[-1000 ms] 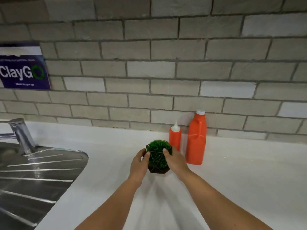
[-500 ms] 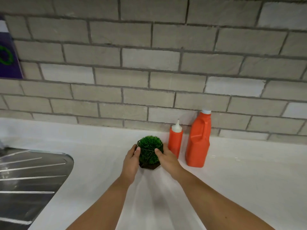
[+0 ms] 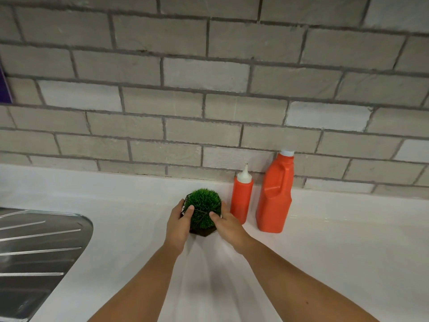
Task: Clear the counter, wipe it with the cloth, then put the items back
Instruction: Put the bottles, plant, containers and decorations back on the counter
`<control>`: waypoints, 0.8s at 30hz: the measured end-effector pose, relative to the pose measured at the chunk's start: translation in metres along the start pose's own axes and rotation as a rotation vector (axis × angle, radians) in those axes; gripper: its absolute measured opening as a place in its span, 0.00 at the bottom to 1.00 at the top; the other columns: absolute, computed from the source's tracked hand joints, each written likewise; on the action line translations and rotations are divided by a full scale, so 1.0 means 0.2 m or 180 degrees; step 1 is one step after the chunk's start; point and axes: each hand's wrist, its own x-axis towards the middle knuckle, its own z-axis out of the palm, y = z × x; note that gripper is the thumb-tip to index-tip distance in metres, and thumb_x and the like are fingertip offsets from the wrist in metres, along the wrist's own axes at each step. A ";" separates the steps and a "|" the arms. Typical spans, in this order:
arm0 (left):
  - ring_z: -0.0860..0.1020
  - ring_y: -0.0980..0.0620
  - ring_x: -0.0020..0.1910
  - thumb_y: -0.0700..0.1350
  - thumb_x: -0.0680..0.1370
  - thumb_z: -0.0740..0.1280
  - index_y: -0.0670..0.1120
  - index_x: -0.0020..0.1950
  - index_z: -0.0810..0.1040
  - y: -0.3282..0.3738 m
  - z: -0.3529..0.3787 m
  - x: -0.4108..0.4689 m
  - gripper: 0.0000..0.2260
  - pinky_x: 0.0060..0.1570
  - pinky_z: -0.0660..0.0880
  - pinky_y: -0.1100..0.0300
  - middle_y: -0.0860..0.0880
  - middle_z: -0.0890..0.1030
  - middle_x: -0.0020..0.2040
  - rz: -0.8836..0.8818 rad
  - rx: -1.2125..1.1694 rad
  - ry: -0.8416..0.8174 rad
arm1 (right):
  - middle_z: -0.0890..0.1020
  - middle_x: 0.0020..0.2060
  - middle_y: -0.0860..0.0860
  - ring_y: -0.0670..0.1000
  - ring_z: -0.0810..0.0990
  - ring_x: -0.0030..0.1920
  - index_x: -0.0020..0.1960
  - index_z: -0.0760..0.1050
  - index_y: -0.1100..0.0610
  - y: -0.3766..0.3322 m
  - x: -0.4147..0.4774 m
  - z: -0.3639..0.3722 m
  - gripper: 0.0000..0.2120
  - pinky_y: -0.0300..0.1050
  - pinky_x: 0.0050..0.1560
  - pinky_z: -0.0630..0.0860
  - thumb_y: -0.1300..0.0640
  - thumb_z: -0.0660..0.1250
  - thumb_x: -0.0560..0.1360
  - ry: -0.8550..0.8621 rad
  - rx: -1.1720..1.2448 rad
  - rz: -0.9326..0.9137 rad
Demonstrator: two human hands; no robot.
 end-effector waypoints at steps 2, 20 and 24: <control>0.69 0.53 0.60 0.42 0.80 0.61 0.44 0.72 0.65 0.01 0.00 0.00 0.20 0.58 0.66 0.59 0.49 0.70 0.63 0.0045 0.0063 -0.0011 | 0.63 0.73 0.49 0.50 0.62 0.72 0.76 0.51 0.50 -0.01 -0.01 -0.01 0.25 0.42 0.70 0.59 0.52 0.54 0.81 -0.0042 -0.0072 0.0011; 0.73 0.43 0.55 0.40 0.78 0.62 0.42 0.61 0.72 0.23 0.22 -0.17 0.12 0.59 0.70 0.49 0.41 0.71 0.58 0.1041 0.1120 0.0904 | 0.74 0.55 0.52 0.49 0.69 0.51 0.69 0.67 0.58 -0.08 -0.26 -0.31 0.20 0.41 0.51 0.66 0.50 0.55 0.81 0.0132 -0.0377 0.0191; 0.72 0.43 0.53 0.40 0.77 0.64 0.41 0.59 0.73 0.28 0.35 -0.28 0.12 0.56 0.68 0.54 0.41 0.72 0.55 0.1204 0.1113 0.0700 | 0.73 0.55 0.51 0.48 0.69 0.53 0.67 0.69 0.57 -0.08 -0.37 -0.43 0.19 0.39 0.52 0.64 0.50 0.55 0.81 0.0271 -0.0346 0.0172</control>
